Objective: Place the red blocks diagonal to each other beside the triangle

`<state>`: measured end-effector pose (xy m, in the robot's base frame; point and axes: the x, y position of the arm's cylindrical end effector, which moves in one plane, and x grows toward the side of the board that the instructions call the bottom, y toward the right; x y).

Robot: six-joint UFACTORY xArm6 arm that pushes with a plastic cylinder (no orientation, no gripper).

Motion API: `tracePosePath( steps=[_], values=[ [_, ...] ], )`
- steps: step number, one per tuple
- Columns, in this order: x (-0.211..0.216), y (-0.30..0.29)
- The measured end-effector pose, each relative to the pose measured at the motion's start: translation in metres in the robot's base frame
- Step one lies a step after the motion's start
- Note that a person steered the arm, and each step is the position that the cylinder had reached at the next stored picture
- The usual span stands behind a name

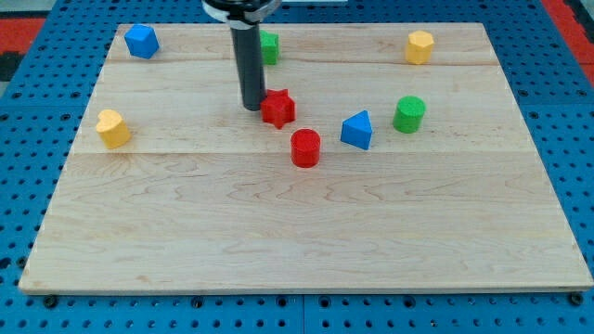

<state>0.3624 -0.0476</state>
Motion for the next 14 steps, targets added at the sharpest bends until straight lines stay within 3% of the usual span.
tracePosePath(
  steps=[2, 11, 12, 14],
  values=[
    [0.0, 0.034],
    [-0.015, 0.07],
    [0.013, 0.078],
    [0.117, 0.063]
  ],
)
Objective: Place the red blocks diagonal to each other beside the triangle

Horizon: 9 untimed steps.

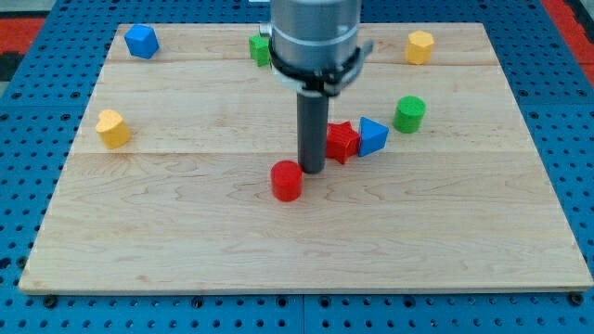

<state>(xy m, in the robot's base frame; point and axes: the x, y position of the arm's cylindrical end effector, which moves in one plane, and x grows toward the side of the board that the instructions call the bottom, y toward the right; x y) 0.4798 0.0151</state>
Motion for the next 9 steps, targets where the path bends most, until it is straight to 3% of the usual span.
tracePosePath(
  steps=[9],
  values=[
    [0.024, -0.002]
  ],
)
